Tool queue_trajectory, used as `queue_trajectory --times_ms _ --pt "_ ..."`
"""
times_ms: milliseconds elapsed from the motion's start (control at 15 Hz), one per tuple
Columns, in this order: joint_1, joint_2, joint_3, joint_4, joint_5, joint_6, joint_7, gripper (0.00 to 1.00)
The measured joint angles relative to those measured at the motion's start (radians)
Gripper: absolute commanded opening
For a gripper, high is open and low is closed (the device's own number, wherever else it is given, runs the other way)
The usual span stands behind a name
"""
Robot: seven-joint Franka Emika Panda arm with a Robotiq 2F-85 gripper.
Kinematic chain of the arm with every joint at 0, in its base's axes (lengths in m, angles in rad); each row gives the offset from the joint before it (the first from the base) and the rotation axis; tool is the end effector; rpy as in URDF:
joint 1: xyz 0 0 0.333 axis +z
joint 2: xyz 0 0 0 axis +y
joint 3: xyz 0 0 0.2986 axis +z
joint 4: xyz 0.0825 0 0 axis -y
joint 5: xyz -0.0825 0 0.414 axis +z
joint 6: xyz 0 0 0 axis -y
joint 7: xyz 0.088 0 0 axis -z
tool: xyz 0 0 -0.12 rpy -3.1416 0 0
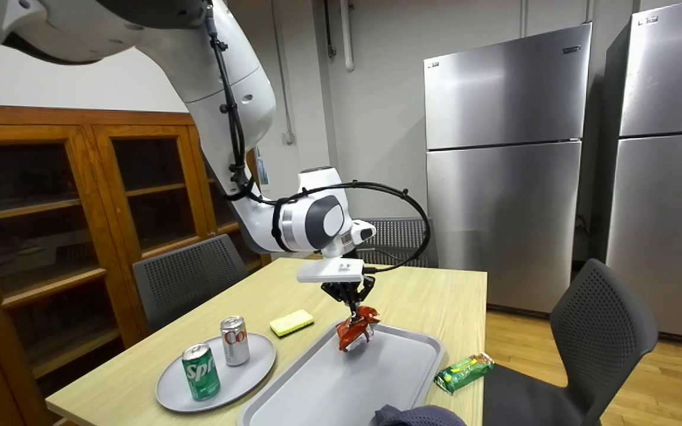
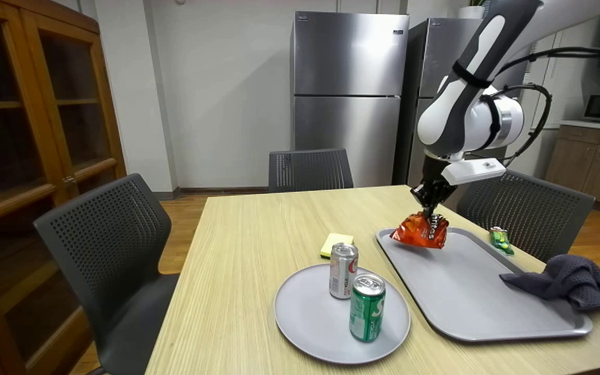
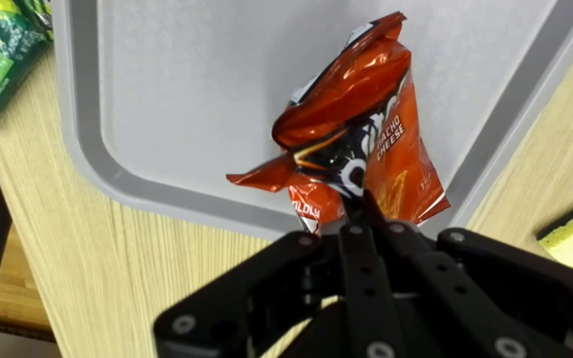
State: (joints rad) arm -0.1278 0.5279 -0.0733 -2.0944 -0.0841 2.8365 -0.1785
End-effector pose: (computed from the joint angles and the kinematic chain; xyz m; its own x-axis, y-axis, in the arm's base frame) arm 0.5986 -0.1193 0.1330 0.9783 0.0786 0.1917 0.0573 -0.9918 0.1144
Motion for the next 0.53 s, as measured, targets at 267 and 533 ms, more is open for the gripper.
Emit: queue_trajectory --times_ms 267,533 --pt "0.018 -0.024 0.02 0.0 0.0 0.013 0.0 0.0" --pt "0.027 -0.031 0.054 0.0 0.001 0.024 0.0 0.0"
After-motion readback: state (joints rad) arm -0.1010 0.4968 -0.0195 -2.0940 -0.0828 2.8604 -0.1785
